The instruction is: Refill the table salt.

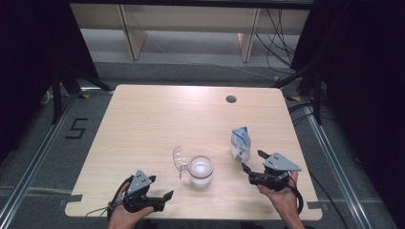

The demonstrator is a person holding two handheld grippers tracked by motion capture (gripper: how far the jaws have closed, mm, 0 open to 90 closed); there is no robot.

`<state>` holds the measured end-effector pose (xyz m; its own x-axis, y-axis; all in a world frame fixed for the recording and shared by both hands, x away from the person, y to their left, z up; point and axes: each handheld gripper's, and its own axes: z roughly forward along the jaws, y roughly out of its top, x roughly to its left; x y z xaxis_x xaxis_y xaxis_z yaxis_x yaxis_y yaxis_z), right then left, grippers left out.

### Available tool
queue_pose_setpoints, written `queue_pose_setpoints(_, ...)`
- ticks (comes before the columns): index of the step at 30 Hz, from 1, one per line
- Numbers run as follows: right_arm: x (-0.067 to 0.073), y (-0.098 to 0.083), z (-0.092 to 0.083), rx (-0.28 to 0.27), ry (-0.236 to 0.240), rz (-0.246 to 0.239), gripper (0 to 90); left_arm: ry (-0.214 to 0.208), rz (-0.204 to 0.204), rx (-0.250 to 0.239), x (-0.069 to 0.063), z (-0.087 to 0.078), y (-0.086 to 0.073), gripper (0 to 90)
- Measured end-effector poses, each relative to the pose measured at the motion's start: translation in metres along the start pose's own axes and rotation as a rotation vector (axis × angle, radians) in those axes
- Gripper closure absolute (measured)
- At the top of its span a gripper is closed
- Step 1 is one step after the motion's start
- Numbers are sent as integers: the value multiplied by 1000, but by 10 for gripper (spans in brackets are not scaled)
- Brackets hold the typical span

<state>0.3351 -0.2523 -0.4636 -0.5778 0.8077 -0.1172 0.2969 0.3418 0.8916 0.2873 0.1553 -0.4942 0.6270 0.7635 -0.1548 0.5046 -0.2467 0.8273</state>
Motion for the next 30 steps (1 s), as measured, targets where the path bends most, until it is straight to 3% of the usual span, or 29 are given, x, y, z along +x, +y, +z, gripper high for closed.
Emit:
queue_pose_setpoints(1, 2, 0, -1, 20, 11, 20, 257, 1, 1, 2, 0, 0, 0, 155)
queue_pose_setpoints(3, -1, -2, -2, 14, 9, -2, 257, 0, -6, -5, -1, 1, 0, 155)
queue_pose_setpoints(5, 1, -3, -4, 24, 29, 11, 257, 2, -1, 0, -1, 0, 1, 155)
queue_pose_setpoints(6, -1, -3, -3, 3, 23, -16, 257, 3, -7, -6, -1, 1, 1, 154)
queue_pose_setpoints(9, 1, -5, -6, 20, 18, -15, 257, 3, 4, 3, -2, 1, 1, 155)
queue_pose_setpoints(10, 3, -6, -8, 26, 24, 6, 257, 0, 2, 5, -2, 2, 1, 155)
queue_pose_setpoints(12, 2, -7, -8, 29, 33, -9, 257, 0, 6, 10, -2, 2, 1, 155)
queue_pose_setpoints(17, 3, -10, -10, 45, 43, 3, 240, 12, -3, 10, -1, 1, 1, 155)
queue_pose_setpoints(22, 9, -13, -11, 82, 71, 52, 195, 6, -5, 1, -1, 1, 0, 155)
queue_pose_setpoints(25, 10, -15, -11, 78, 72, 39, 169, 5, -9, -5, -2, 2, 0, 155)
queue_pose_setpoints(26, 13, -15, -13, 94, 73, 76, 162, 5, -10, -6, -2, 2, 0, 154)
queue_pose_setpoints(29, 12, -17, -13, 74, 85, 50, 158, 6, -11, -3, -2, 1, 0, 155)
queue_pose_setpoints(30, 14, -17, -15, 94, 94, 73, 158, 9, -3, 6, -2, 0, 0, 155)
